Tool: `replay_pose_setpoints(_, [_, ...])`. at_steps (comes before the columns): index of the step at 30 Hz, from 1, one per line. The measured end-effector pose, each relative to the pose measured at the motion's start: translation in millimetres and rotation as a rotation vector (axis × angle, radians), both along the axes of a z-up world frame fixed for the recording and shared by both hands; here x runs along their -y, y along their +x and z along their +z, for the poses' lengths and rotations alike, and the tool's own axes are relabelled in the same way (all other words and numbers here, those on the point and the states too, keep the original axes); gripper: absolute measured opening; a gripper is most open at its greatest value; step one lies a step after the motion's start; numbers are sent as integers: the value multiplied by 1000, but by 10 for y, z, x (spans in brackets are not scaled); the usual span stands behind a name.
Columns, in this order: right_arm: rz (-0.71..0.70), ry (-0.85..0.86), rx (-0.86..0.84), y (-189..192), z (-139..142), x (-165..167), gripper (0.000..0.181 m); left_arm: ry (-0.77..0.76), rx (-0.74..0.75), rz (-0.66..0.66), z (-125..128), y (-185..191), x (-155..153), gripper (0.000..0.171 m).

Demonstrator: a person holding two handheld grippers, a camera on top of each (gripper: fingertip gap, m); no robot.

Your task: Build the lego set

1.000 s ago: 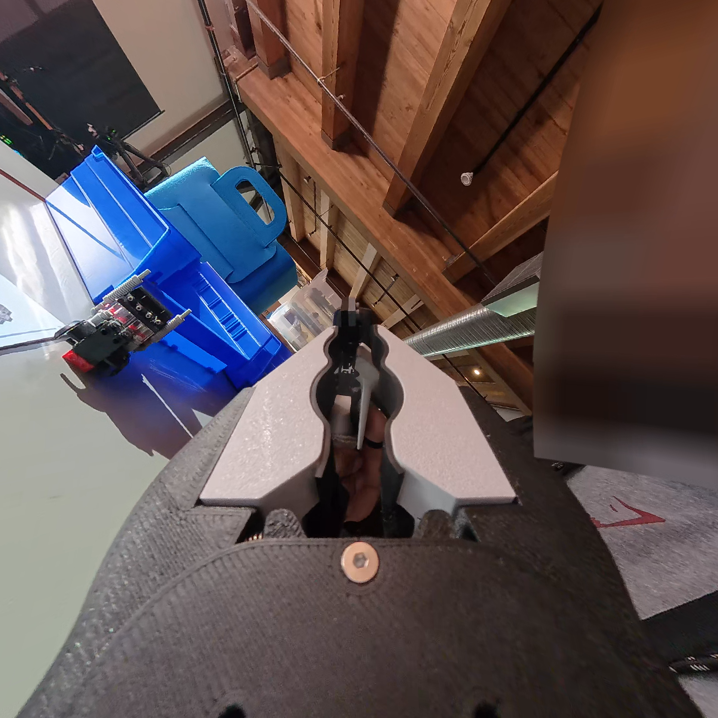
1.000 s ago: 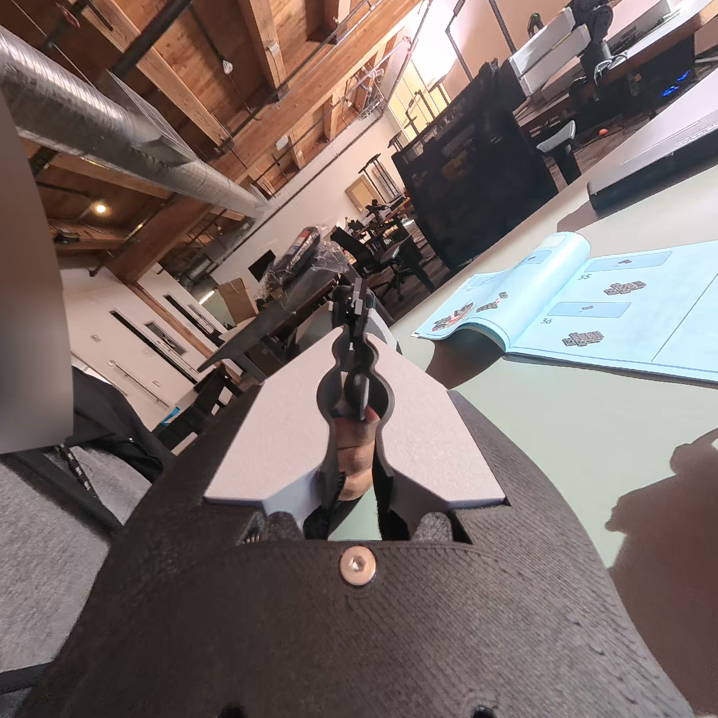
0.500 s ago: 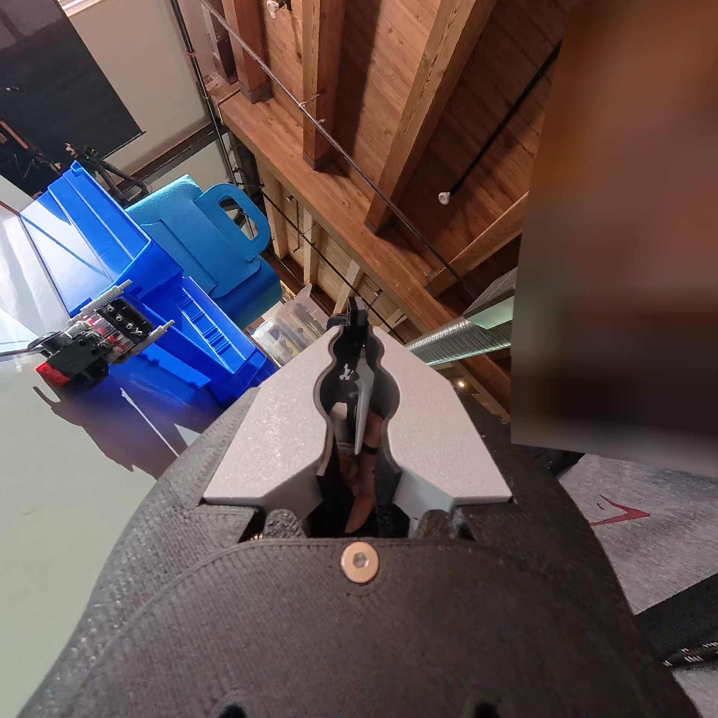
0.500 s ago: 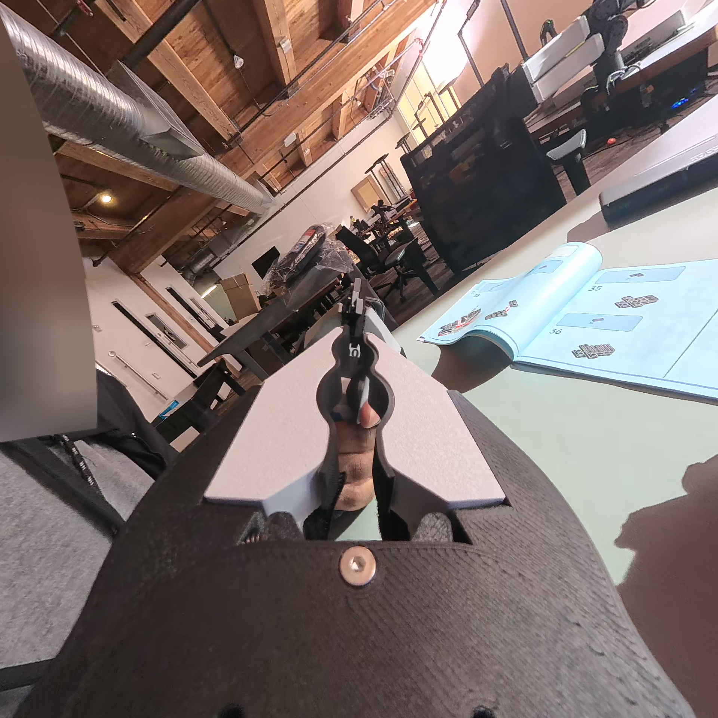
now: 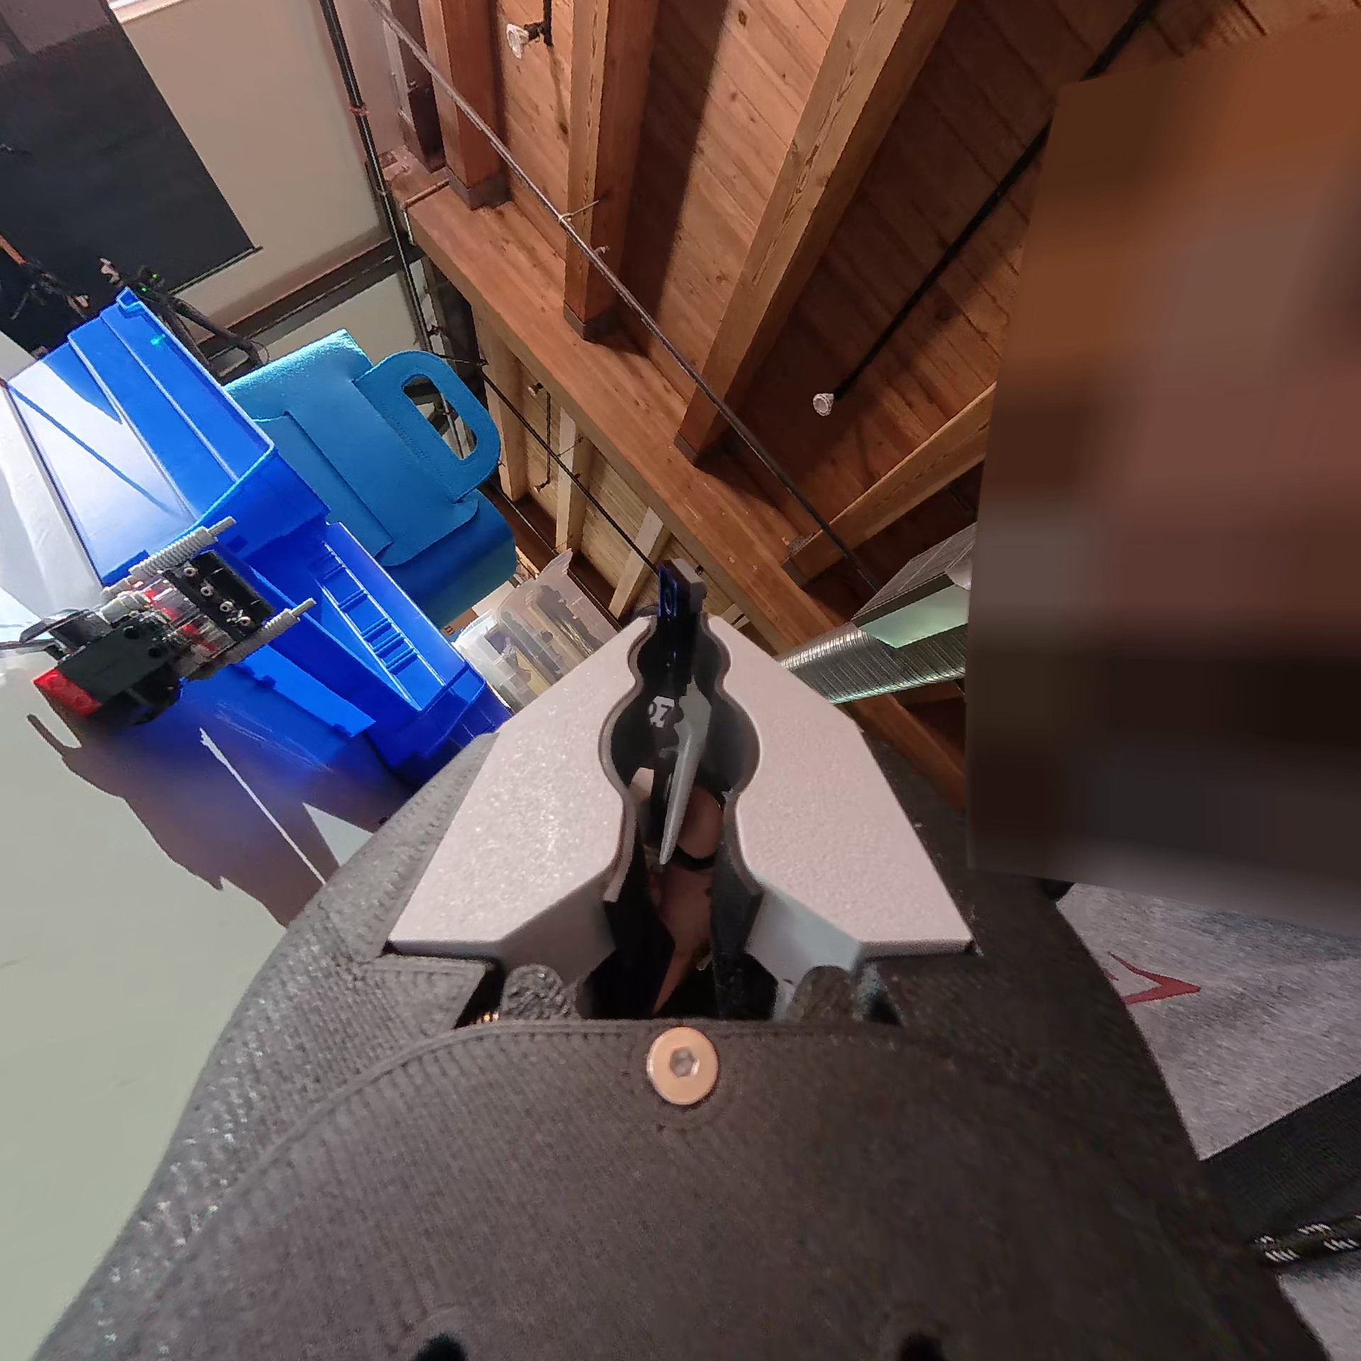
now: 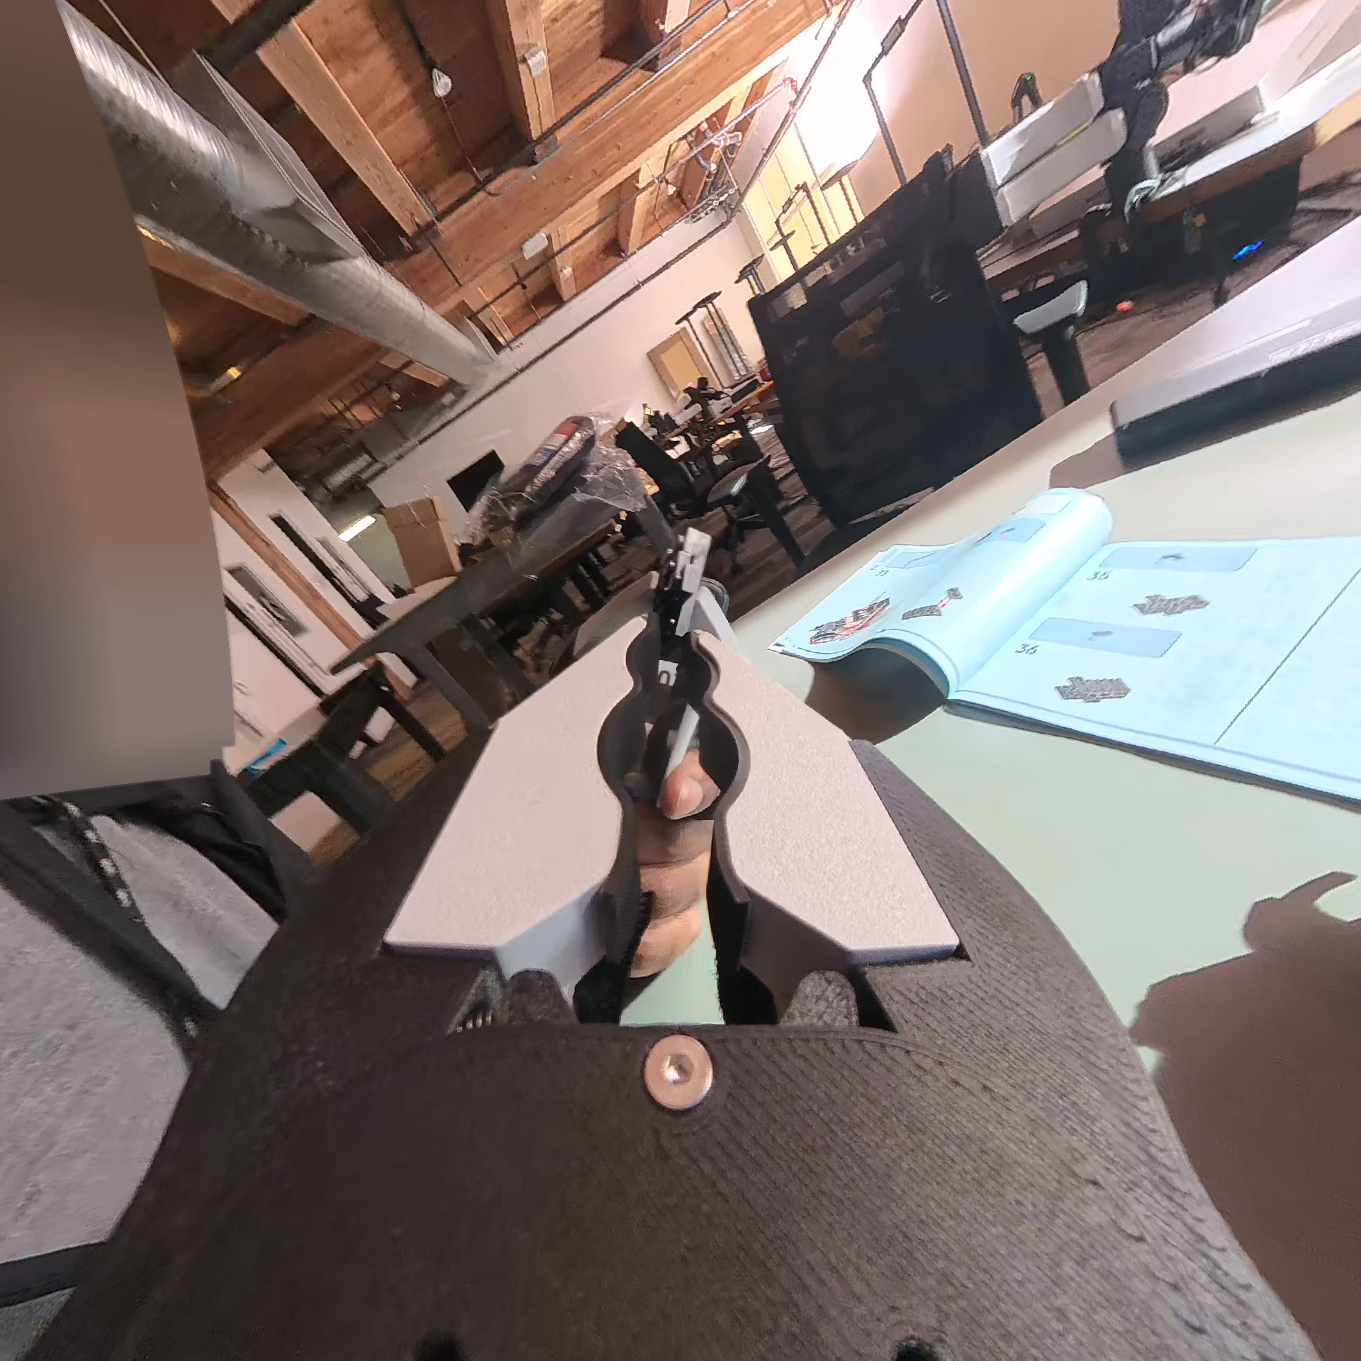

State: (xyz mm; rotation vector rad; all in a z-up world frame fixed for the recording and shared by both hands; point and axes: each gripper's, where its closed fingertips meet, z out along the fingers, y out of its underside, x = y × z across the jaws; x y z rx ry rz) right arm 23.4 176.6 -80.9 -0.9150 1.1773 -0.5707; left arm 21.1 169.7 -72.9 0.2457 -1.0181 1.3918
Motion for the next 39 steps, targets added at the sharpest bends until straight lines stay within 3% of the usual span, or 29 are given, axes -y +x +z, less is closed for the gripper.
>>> replay_pose_setpoints(5, [-28, -71, -20, -3, -36, 23, 5, 23, 22, -10, -19, 0, 13, 10])
replay_pose_setpoints(8, [-29, -132, -51, 1, -90, 8, 5, 10, 56, -19, -4, -4, -11, 26])
replay_pose_setpoints(18, [33, -188, -31, -23, -40, -104, 6, -36, 230, 15, 16, -39, -93, 9])
replay_pose_setpoints(29, [46, -233, -3, -40, 25, -180, 5, -66, 178, -22, 53, -50, -137, 10])
replay_pose_setpoints(39, [56, -225, -36, -37, -43, -113, 5, -34, 225, 0, 18, -38, -106, 11])
